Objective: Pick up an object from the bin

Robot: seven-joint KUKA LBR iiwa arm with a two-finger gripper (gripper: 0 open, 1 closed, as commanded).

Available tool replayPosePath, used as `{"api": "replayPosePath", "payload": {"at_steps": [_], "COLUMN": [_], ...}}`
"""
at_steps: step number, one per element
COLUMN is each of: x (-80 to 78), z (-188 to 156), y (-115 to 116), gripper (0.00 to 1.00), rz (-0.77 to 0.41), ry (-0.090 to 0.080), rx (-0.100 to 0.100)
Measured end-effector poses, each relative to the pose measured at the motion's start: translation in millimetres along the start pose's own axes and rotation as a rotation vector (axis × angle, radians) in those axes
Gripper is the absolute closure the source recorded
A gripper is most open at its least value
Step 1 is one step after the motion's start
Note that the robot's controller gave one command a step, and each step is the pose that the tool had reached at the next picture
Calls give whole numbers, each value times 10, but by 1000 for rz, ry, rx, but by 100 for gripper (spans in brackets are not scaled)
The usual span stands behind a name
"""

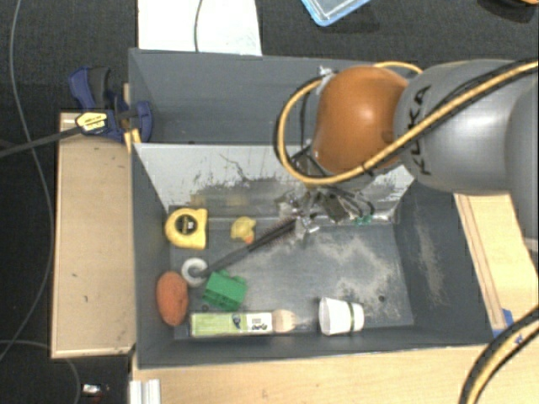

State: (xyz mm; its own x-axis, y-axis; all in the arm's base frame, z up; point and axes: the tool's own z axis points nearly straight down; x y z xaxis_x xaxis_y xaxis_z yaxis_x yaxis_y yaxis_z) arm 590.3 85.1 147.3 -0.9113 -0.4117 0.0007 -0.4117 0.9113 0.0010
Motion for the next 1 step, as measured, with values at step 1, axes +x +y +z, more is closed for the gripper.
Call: {"api": "replayPosePath", "payload": {"at_steps": [1], "x": [-58], "z": [-908], "y": [99], "gripper": [100], "rz": [-18], "ry": [2], "rx": [-1]}}
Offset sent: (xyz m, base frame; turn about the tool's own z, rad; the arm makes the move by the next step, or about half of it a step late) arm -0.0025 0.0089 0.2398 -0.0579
